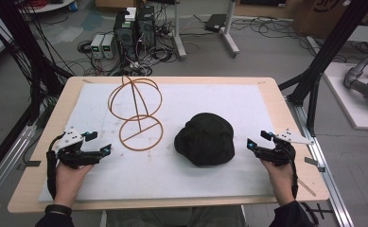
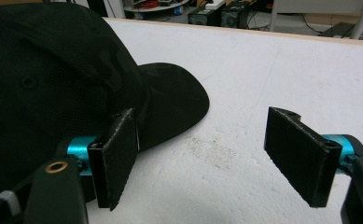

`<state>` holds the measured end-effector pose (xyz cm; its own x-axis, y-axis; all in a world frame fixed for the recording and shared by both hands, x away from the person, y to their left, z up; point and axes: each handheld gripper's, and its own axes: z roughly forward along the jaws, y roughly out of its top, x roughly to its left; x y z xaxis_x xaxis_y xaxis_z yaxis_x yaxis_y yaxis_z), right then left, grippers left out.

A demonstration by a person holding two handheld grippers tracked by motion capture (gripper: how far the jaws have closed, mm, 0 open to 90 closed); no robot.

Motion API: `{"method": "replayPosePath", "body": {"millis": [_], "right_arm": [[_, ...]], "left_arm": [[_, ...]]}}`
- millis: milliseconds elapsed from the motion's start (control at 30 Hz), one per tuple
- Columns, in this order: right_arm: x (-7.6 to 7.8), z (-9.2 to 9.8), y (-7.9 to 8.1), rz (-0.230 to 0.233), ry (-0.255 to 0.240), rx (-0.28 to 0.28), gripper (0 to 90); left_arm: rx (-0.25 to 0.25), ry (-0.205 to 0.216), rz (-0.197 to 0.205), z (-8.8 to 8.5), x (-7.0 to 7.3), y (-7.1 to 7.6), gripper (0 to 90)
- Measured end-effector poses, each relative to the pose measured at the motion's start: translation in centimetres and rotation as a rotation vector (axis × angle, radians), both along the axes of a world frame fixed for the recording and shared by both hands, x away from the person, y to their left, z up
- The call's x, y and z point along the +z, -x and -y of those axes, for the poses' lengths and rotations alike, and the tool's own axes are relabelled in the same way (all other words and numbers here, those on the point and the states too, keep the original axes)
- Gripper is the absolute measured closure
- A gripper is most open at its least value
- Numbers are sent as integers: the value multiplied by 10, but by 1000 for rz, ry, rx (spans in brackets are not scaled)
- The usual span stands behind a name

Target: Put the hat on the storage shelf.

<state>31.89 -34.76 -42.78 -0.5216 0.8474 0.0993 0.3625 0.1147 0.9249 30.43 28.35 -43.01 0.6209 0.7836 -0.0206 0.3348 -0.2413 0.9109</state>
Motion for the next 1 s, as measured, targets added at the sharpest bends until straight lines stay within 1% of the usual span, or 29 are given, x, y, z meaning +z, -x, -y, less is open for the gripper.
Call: {"method": "replayPosePath", "body": {"millis": [100,300,500,533,600,633,733,767,800,900,933,967,1000], "right_arm": [[0,0,-1,3,-2,12,257],[1,-1,0,8,-3,16,256],[5,-3,2,28,-15,46,253],[7,-5,2,29,-20,64,251],[9,-7,2,39,-12,79,251],[10,-8,2,41,-13,93,251],[15,-12,1,53,-10,128,250],[15,-12,1,53,-10,128,250],[18,-13,1,63,-2,150,251],[21,-15,0,66,2,165,251],[22,-17,-1,62,2,185,251],[23,-18,-1,61,5,193,252],[23,-18,-1,61,5,193,252]], "left_arm": [[5,0,-1,0,-1,0,227],[14,-1,5,-1,0,0,227],[27,13,27,-5,2,2,227],[26,10,28,-5,2,2,227],[35,3,21,-6,1,2,227],[34,12,22,-8,0,2,227],[37,10,19,-9,0,2,227],[38,10,18,-10,0,2,227],[41,12,21,-12,-1,3,227],[45,14,18,-13,-1,3,227],[47,17,20,-13,-1,3,227],[49,20,18,-14,-1,3,227],[49,20,18,-14,-1,3,227]]}}
